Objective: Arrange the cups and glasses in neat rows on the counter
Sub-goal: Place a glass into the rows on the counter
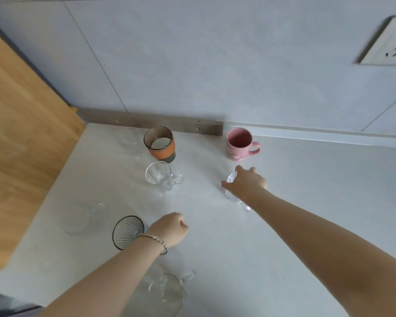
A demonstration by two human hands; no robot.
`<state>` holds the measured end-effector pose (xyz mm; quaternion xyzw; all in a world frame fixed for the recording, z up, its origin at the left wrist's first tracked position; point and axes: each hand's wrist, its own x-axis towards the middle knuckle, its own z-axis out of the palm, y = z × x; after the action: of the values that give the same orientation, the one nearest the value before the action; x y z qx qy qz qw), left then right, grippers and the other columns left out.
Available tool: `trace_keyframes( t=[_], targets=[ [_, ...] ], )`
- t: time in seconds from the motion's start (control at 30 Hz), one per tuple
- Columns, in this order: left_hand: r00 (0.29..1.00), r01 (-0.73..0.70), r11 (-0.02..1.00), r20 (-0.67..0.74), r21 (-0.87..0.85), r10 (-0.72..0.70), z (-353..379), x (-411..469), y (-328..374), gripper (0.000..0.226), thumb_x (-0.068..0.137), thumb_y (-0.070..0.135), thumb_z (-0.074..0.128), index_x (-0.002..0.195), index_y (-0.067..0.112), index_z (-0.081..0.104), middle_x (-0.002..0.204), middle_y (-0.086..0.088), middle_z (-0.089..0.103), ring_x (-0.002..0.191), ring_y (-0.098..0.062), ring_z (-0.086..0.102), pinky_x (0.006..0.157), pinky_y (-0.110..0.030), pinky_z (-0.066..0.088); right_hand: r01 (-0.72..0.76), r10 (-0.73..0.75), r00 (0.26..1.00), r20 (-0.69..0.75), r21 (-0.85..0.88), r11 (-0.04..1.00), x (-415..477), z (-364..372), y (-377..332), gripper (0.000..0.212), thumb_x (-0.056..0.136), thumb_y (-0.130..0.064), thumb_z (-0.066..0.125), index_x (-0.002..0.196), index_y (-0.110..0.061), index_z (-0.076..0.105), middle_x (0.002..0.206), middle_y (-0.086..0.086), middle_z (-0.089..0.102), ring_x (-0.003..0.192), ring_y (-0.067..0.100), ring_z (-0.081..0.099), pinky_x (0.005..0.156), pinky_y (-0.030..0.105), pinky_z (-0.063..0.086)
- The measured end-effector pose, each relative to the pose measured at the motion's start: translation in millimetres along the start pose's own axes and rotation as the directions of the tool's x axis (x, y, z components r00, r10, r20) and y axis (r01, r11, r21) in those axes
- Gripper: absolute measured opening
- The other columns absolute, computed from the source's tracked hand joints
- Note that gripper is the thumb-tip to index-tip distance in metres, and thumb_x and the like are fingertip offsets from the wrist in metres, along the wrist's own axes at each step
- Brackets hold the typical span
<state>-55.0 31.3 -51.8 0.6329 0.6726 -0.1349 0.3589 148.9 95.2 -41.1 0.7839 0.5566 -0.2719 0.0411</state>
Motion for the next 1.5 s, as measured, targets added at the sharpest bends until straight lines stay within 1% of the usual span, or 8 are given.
trace_keyframes(
  t=[0.33, 0.47, 0.6, 0.7, 0.8, 1.0, 1.17, 1.5],
  targets=[
    [0.993, -0.091, 0.996, 0.077, -0.001, 0.091, -3.0, 13.8, -15.4, 0.011, 0.089, 0.022, 0.041, 0.086, 0.02, 0.051, 0.098, 0.0, 0.058, 0.106, -0.023, 0.06, 0.091, -0.033, 0.047, -0.081, 0.127, 0.987, -0.103, 0.369, 0.926, -13.0, 5.0, -2.0, 0.081, 0.084, -0.053, 0.058, 0.144, -0.011, 0.024, 0.139, 0.017, 0.034, 0.124, 0.037, 0.046, 0.1, 0.044, 0.042],
    [0.992, -0.11, 0.994, 0.055, -0.002, 0.11, -9.9, 8.3, -18.0, 0.013, 0.089, 0.022, 0.041, 0.087, 0.018, 0.053, 0.104, -0.003, 0.062, 0.105, -0.024, 0.06, 0.092, -0.035, 0.047, 0.122, -0.085, 0.977, -0.193, 0.189, 0.974, -53.9, 10.0, 8.7, 0.066, 0.087, -0.028, 0.06, 0.143, -0.011, 0.029, 0.14, 0.015, 0.033, 0.128, 0.032, 0.036, 0.102, 0.04, 0.039],
    [0.992, -0.124, 0.992, -0.032, -0.023, 0.123, -20.4, 1.5, -24.5, 0.021, 0.09, 0.021, 0.042, 0.095, 0.012, 0.061, 0.1, -0.002, 0.06, 0.099, -0.022, 0.06, 0.087, -0.034, 0.047, 0.497, -0.5, 0.853, 0.15, 0.063, 0.866, -103.6, 30.4, 1.0, 0.049, 0.089, -0.03, 0.058, 0.135, -0.017, 0.046, 0.139, 0.002, 0.046, 0.131, 0.018, 0.04, 0.109, 0.027, 0.032],
    [0.986, -0.137, 0.989, -0.105, -0.063, 0.13, -23.1, -7.9, -27.3, 0.016, 0.089, 0.018, 0.044, 0.09, 0.014, 0.06, 0.098, -0.002, 0.059, 0.091, -0.019, 0.055, 0.081, -0.029, 0.042, 0.587, -0.551, 0.699, 0.455, 0.075, 0.806, -128.8, 56.8, -13.3, 0.039, 0.091, -0.027, 0.055, 0.129, -0.018, 0.054, 0.133, 0.003, 0.053, 0.123, 0.019, 0.051, 0.105, 0.029, 0.039],
    [0.978, -0.162, 0.984, -0.145, -0.071, 0.151, -19.6, -21.3, -26.9, 0.012, 0.09, 0.016, 0.045, 0.085, 0.015, 0.056, 0.094, -0.002, 0.058, 0.087, -0.019, 0.053, 0.076, -0.027, 0.04, 0.517, -0.46, 0.657, 0.598, 0.086, 0.851, -142.8, 79.7, -22.6, 0.041, 0.094, -0.031, 0.048, 0.133, -0.018, 0.051, 0.138, 0.005, 0.047, 0.126, 0.021, 0.048, 0.106, 0.033, 0.038],
    [0.984, -0.102, 0.995, -0.146, -0.011, 0.099, 1.2, -44.7, -32.2, 0.015, 0.088, 0.019, 0.044, 0.076, 0.022, 0.052, 0.088, 0.005, 0.057, 0.088, -0.02, 0.057, 0.088, -0.034, 0.046, 0.399, -0.371, 0.747, 0.552, 0.075, 0.914, -158.1, 98.5, -17.1, 0.054, 0.087, -0.053, 0.05, 0.124, -0.014, 0.055, 0.13, 0.004, 0.048, 0.113, 0.025, 0.056, 0.093, 0.035, 0.044],
    [0.989, -0.091, 0.996, -0.115, -0.014, 0.089, 18.1, -51.0, -27.6, 0.012, 0.089, 0.017, 0.044, 0.081, 0.018, 0.053, 0.088, 0.002, 0.055, 0.086, -0.02, 0.055, 0.076, -0.028, 0.042, 0.18, -0.273, 0.785, 0.556, 0.217, 0.959, -155.3, 93.0, 19.3, 0.044, 0.089, -0.05, 0.046, 0.063, -0.014, 0.044, 0.074, 0.003, 0.052, 0.071, 0.02, 0.05, 0.066, 0.029, 0.038],
    [0.994, -0.076, 0.996, -0.086, -0.053, 0.072, 45.7, -47.2, -1.6, 0.013, 0.09, 0.016, 0.043, 0.081, 0.017, 0.053, 0.089, 0.003, 0.055, 0.084, -0.017, 0.052, 0.074, -0.026, 0.038, -0.211, 0.081, 0.972, 0.222, 0.661, 0.72, -109.2, 57.8, 122.6, 0.034, 0.089, -0.038, 0.056, 0.07, -0.01, 0.053, 0.073, 0.006, 0.06, 0.093, 0.033, 0.068, 0.085, 0.039, 0.051]
  ],
)
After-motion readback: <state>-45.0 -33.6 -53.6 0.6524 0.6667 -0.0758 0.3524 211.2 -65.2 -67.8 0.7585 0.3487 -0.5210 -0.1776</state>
